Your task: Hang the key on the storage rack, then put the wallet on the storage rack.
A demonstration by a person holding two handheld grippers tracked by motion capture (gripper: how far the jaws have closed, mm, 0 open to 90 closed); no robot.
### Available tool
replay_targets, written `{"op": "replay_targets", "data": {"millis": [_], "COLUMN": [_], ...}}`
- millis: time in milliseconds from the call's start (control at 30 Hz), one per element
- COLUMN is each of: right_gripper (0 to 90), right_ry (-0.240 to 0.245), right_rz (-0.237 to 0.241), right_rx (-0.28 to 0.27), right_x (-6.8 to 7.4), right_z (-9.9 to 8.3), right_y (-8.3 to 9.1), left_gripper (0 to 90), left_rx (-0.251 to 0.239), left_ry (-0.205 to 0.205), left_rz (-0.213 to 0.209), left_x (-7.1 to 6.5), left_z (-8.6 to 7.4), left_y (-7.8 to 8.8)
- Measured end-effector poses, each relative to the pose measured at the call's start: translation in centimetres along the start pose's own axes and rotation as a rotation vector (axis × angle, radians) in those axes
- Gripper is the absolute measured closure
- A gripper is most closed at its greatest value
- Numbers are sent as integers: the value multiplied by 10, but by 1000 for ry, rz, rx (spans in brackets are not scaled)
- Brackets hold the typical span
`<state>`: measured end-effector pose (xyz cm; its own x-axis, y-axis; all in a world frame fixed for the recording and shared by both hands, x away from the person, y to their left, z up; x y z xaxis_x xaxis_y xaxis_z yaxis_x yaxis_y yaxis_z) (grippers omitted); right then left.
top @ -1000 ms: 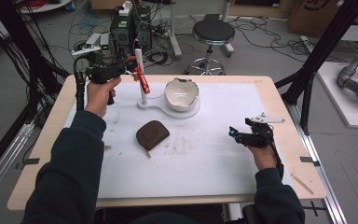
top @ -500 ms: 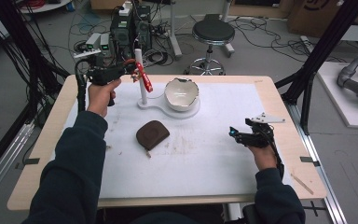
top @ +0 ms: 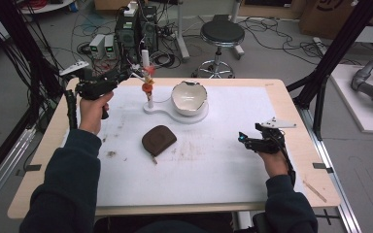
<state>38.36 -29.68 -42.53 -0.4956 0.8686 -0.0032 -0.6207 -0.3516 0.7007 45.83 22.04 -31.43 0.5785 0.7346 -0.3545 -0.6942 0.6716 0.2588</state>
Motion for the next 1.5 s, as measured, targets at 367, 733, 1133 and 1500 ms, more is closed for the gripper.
{"op": "replay_targets", "data": {"millis": [367, 733, 1133, 1500], "right_gripper": [212, 212, 211, 211], "right_ry": [-1, 1, -6, 4], "right_rz": [-11, -15, -21, -7], "right_rx": [0, -10, -5, -9], "right_x": [1, 1, -1, 2], "right_z": [0, 0, 0, 0], "right_y": [1, 3, 1, 1], "left_gripper": [219, 194, 194, 194], "left_rx": [33, 83, 106, 158], "left_ry": [-82, -192, -131, -122], "left_rz": [56, 118, 126, 112], "left_x": [-2, -10, -1, -3], "left_z": [-60, -99, -117, -126], "left_y": [38, 54, 57, 49]}}
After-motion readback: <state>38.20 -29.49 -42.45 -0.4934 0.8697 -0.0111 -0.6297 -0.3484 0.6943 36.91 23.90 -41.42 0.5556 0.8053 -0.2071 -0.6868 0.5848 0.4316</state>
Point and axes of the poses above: each handheld gripper's, and its own axes: y roughly backward along the jaws, z roughly out of its top, x roughly to its left, the point moved 3 cm from there along -y, roughly forward along the jaws, and after that the axes turned 12 degrees about x, right-handed, at the moved point
